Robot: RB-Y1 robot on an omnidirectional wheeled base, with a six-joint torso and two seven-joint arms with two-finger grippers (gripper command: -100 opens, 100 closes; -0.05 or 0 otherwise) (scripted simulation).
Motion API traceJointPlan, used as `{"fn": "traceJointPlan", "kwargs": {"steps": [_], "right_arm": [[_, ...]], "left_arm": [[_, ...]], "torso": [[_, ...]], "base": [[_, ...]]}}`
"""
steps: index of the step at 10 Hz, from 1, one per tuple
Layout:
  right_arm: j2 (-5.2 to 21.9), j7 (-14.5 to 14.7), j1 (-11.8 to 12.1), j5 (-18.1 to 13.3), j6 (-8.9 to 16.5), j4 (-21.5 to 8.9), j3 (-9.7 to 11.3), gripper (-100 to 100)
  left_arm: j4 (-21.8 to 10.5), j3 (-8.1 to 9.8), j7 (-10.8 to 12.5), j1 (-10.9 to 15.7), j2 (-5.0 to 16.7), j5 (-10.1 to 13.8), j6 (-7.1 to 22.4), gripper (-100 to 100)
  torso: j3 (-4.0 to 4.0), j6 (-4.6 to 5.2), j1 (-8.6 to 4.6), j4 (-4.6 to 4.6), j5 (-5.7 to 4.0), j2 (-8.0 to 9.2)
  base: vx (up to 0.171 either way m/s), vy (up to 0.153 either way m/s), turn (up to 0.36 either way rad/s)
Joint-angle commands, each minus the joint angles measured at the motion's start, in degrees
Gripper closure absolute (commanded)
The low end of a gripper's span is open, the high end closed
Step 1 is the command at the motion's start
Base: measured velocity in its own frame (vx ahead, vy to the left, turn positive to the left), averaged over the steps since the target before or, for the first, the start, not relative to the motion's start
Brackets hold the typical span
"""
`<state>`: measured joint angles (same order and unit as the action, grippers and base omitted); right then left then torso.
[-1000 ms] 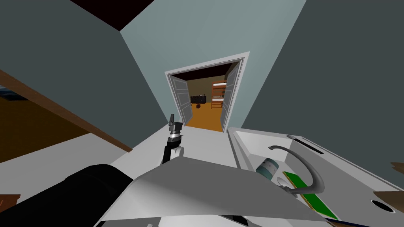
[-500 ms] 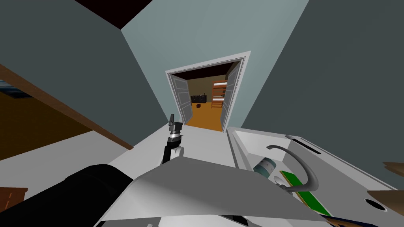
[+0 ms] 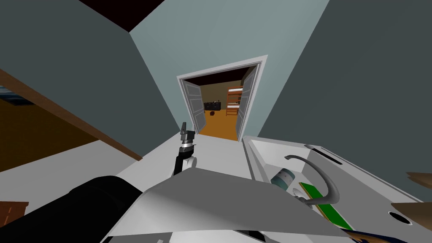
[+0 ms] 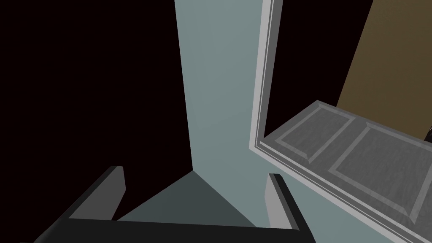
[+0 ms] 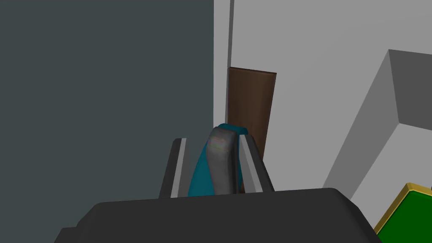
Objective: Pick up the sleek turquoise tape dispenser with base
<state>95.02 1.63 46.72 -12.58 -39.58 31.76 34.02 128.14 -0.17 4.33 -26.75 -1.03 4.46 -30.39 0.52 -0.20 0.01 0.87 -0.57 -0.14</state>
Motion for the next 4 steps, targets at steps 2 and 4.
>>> {"fn": "traceJointPlan", "kwargs": {"steps": [2, 4], "right_arm": [[1.6, -0.5, 0.2, -0.3, -1.1, -0.6, 0.5, 100], [1.7, -0.3, 0.9, 0.3, -0.6, 0.1, 0.2, 0]], "left_arm": [[0.0, 0.0, 0.0, 0.0, 0.0, 0.0, 0.0, 0], [0.0, 0.0, 0.0, 0.0, 0.0, 0.0, 0.0, 0]], "torso": [[0.05, 0.0, 0.16, 0.02, 0.07, -0.08], [0.06, -0.01, 0.15, 0.03, 0.05, -0.09]], "base": [[0.029, 0.042, -0.03], [0.006, 0.009, -0.001]]}}
